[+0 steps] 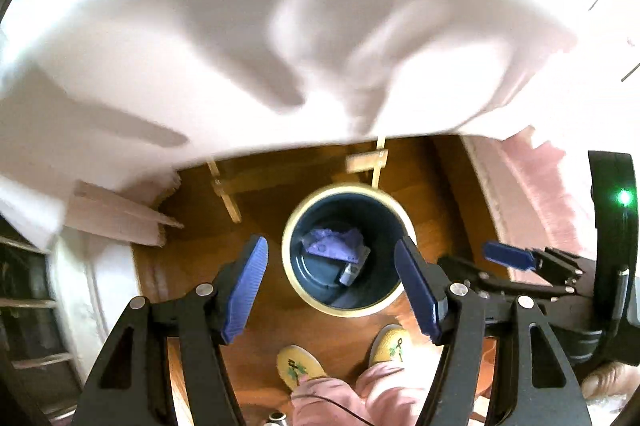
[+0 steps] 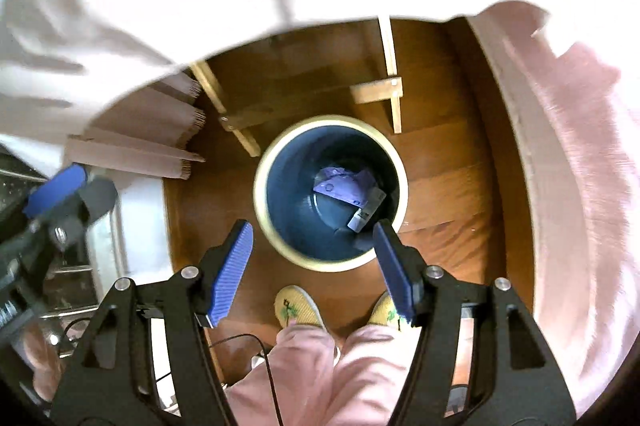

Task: Collect trash
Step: 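Raise both tools back toward the table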

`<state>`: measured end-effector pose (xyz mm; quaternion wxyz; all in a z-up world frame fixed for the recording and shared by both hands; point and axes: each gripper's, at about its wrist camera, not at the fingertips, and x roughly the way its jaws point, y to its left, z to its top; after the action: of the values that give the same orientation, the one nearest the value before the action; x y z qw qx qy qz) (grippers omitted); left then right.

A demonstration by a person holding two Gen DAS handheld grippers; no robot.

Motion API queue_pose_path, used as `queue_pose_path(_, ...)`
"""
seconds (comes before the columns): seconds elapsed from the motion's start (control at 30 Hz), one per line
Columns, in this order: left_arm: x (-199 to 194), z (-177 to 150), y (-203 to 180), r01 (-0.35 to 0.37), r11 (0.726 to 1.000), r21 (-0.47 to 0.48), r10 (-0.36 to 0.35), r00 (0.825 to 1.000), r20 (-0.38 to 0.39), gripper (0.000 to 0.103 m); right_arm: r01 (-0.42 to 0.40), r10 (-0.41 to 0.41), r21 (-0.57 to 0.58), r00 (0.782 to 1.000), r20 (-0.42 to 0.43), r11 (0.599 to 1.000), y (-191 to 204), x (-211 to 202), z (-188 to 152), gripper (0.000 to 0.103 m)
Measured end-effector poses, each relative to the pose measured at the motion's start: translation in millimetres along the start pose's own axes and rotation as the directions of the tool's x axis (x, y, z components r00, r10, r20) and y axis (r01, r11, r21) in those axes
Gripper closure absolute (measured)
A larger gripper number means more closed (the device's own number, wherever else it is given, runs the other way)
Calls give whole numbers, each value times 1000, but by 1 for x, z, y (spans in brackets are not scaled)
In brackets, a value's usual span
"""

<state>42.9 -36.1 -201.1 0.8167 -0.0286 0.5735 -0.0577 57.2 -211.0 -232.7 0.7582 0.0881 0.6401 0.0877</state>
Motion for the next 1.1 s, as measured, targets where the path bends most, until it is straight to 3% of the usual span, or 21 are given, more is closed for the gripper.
queue_pose_path(0.23,-108,24,8,-37,999,-15,38,997,62,36,-31,32,-18,998,50,999,30,-97,3,43)
queue_pose_path(0.6,-227,46,36,-49,998,-39,55,987,152,36,-50,65,-96,985,161,994,87,-214,24,43)
queue_pose_path(0.83,-276,64,73,-52,993,-104,73,976,203,36,-18,55,-167,975,215,986,128,-248,47,43)
queue_pose_path(1.1,-304,88,97,-98,990,-106,124,956,267,36,7,48,-174,949,311,985,152,-268,81,43)
